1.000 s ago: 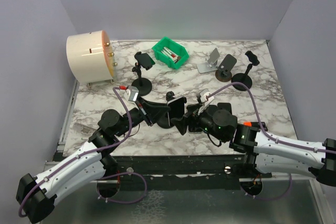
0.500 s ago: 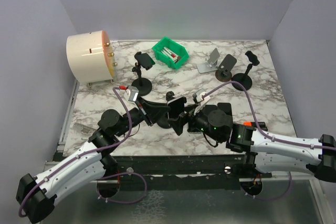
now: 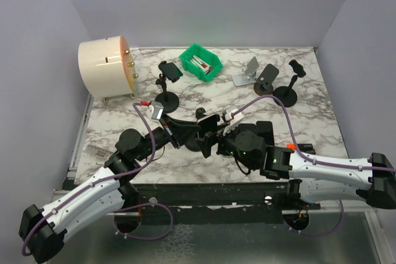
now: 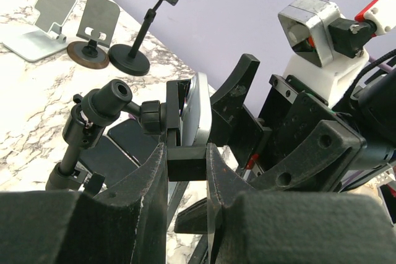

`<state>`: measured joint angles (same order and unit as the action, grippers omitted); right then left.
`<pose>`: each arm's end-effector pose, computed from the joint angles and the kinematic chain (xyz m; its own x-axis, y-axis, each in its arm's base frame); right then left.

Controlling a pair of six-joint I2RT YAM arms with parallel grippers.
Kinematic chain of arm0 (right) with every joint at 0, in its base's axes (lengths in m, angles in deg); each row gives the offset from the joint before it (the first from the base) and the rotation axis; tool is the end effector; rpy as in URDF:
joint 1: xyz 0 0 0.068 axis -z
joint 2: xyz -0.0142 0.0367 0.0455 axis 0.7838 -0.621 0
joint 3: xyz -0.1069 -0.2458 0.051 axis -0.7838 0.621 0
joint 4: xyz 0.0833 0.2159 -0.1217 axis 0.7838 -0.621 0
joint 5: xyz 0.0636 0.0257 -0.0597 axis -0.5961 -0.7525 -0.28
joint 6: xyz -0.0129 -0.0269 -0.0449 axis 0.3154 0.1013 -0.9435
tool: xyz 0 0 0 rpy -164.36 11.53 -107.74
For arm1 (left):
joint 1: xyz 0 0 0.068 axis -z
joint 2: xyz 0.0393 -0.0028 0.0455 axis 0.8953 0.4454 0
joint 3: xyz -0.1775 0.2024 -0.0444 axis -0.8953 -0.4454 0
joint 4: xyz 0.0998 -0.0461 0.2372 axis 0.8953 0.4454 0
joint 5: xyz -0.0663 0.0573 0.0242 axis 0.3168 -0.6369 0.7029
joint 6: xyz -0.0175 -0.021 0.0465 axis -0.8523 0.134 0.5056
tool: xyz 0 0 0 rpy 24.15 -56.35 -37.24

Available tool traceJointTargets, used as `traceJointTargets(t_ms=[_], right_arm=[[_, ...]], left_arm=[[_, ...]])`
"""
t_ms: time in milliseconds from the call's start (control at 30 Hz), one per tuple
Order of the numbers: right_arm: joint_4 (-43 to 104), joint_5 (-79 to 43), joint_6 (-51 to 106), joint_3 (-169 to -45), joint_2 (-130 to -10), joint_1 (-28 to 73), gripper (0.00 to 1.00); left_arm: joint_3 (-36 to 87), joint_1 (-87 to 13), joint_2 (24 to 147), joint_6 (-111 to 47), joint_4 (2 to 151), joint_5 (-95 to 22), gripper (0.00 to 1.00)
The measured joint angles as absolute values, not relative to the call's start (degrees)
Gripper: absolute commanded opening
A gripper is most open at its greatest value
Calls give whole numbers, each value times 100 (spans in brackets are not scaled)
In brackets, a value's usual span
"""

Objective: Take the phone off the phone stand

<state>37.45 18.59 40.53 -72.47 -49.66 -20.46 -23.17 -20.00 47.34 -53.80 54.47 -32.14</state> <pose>0.0917 0.2269 0.2930 -0.3009 0.0372 -0.9529 -0.6188 0.7527 0.2248 0.1183 -0.1229 0.2914 -0.3565 -0.4061 -0.8414 0.7571 0.4022 -0.5149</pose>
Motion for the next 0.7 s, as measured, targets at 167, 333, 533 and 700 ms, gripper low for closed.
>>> traceJointTargets(t_ms=[167, 333, 533, 700], right_arm=[[3747, 1997, 4068, -7269, -5136, -2048, 99], [3747, 2025, 4070, -7275, -5269, -2050, 95], [3749, 2073, 4068, -7354, -5313, -2061, 90], [3754, 2115, 4070, -7363, -5374, -2068, 76]], left_arm=[[-2317, -2000, 4732, -5380, 5447, -3214, 0], [-2317, -2000, 4732, -5380, 5447, -3214, 0], [-2317, -2000, 4734, -5380, 5447, -3212, 0], [-2317, -1998, 4734, -5380, 5447, -3212, 0]])
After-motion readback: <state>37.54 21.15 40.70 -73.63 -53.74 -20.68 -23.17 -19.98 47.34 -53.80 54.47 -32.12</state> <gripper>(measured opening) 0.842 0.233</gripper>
